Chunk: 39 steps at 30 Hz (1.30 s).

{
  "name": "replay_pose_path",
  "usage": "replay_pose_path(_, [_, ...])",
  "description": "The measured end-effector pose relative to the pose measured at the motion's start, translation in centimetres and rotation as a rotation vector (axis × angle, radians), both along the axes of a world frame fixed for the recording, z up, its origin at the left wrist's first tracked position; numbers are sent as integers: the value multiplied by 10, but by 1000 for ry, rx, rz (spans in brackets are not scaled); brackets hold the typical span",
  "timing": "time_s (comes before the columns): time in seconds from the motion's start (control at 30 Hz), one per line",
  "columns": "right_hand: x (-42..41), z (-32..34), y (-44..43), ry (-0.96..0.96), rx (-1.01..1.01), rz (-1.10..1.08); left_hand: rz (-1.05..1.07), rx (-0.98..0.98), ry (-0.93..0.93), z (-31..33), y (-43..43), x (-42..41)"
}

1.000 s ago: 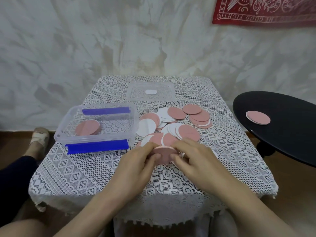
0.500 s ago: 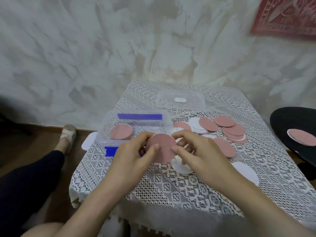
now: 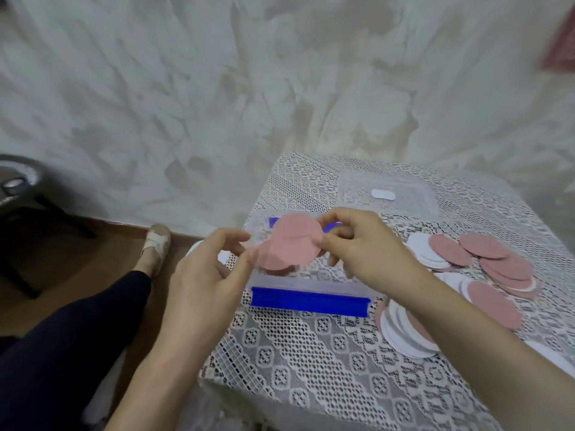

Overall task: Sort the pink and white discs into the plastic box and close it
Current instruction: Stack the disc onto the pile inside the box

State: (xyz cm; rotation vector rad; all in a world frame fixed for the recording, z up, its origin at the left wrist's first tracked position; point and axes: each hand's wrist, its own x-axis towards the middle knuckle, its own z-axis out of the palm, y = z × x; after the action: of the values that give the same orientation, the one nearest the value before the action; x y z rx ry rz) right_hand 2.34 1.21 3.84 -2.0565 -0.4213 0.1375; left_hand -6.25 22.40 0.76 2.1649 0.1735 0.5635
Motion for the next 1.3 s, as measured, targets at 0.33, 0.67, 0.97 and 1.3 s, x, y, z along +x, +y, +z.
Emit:
replay_pose_path(0.33, [43,-27,40,33,-430,54,-78,95,166,-10,1,14])
replay_pose_path(0.67, [39,-8,34,-63,-752,230,-101,10,79,-24,0,15])
replay_pose_path(0.97, [45,-23,47,-136,-755,282,-81,17,100,-30,4,15])
replay_pose_path(1.3, [51,-35,43,-121,-710,310,-42,159,110,-15,3,12])
